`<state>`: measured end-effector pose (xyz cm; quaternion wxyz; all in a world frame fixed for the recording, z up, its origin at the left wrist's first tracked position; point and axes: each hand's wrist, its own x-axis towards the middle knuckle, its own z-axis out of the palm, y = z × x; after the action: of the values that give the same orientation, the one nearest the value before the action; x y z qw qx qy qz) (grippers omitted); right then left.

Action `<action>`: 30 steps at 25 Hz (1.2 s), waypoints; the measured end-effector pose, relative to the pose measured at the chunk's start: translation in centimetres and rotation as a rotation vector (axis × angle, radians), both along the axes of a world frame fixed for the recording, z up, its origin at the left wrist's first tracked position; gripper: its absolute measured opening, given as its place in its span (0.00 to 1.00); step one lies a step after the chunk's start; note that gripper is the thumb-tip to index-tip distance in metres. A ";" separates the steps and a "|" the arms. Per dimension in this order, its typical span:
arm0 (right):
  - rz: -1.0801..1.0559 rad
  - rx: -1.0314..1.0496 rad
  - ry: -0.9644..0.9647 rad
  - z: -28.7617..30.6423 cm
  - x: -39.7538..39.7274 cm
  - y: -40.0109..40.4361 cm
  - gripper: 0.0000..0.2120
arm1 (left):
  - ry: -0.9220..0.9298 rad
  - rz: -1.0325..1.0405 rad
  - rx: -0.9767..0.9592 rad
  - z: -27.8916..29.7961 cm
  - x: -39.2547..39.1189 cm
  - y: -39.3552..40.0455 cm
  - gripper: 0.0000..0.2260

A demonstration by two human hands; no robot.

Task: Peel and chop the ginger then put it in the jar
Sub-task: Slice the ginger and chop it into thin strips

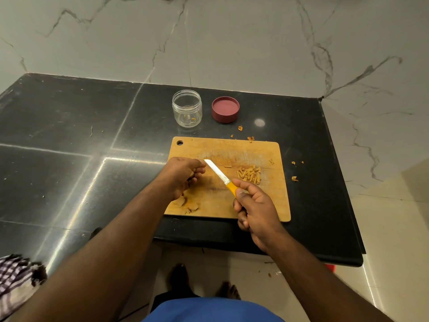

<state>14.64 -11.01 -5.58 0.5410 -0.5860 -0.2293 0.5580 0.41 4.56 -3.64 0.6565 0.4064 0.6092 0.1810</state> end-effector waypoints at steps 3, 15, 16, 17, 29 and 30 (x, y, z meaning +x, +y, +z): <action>0.010 0.027 -0.028 0.0 -0.2 0.0 0.14 | -0.064 0.039 -0.040 0.0 0.3 -0.1 0.10; -0.043 0.012 -0.148 -1.0 0.9 0.5 0.13 | 0.858 -0.523 0.774 -2.4 -1.4 2.2 0.13; -0.038 0.013 -0.156 -1.1 0.9 0.6 0.12 | 0.976 -0.666 0.824 -2.4 -1.3 2.1 0.13; -0.031 0.015 -0.163 -1.2 1.0 0.6 0.12 | 1.084 -0.804 0.888 -2.3 -1.2 1.7 0.13; 0.027 -0.001 -0.409 -3.4 0.9 0.9 0.13 | 1.311 -1.245 1.052 0.3 -0.7 0.5 0.10; 0.023 -0.001 -0.408 -3.4 0.9 0.9 0.13 | 1.291 -1.250 1.047 0.3 -0.9 0.8 0.10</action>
<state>15.58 -10.08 -8.99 0.4766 -0.6844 -0.3405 0.4342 -0.53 5.40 -3.30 -0.0762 0.9034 0.3707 -0.2015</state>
